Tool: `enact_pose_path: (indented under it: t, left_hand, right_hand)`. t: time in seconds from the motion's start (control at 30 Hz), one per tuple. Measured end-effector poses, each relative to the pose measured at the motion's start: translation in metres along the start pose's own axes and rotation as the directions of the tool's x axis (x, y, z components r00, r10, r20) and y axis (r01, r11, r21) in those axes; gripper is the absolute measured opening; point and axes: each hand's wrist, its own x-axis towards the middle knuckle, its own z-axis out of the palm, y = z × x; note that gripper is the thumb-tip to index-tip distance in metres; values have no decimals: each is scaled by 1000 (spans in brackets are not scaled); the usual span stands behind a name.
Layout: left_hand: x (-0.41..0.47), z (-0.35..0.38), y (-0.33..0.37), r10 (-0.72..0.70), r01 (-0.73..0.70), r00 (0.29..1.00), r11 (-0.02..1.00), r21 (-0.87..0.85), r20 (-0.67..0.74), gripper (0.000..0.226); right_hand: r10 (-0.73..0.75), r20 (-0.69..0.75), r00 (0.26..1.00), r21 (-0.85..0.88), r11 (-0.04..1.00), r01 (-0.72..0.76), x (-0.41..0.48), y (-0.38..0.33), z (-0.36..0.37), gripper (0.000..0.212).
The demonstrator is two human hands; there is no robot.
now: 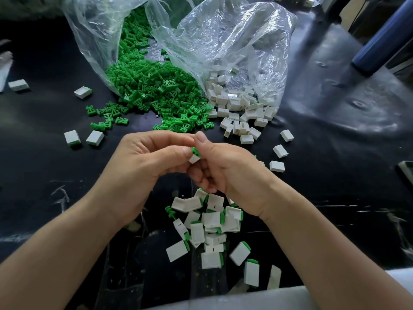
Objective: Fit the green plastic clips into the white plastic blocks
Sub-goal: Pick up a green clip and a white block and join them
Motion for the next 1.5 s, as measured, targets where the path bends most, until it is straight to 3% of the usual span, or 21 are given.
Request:
enact_pose_path:
  t: [0.07,0.27,0.47,0.8,0.97,1.13,1.23,1.37,1.5]
  left_hand:
    - [0,1,-1,9,-9,1000,1000,12,5,16]
    - [-1,3,-2,-15,14,999,999,-34,-31,19]
    - [1,4,-5,-69,64,994,996,-56,-85,17]
    - [0,6,-4,-91,78,989,991,-109,-114,18]
    - [-1,8,-1,-96,84,990,990,-113,-101,15]
    - [-1,6,1,-100,93,991,992,-87,-84,12]
    - [0,4,-1,-92,93,989,996,6,-114,17]
    - [-3,9,0,-76,85,995,987,134,-69,11]
    - [-8,13,3,-121,106,991,970,221,59,27]
  right_hand:
    - [-19,-43,999,-54,998,17,-3,-1,3,38]
    - [-120,-141,983,-296,952,74,-2,5,8,55]
    - [-158,-220,963,-442,896,46,1,6,14,47]
    - [-209,-216,954,-539,840,61,1,8,15,48]
    - [-216,-220,951,-450,888,97,1,9,10,45]
    - [-212,-223,951,-488,869,80,-1,4,6,69]
    - [-329,-313,891,-628,775,66,0,-1,-6,63]
    - [-460,-470,753,-737,675,-47,8,4,-31,16]
    - [-520,-522,675,-797,579,-171,16,10,-48,31]
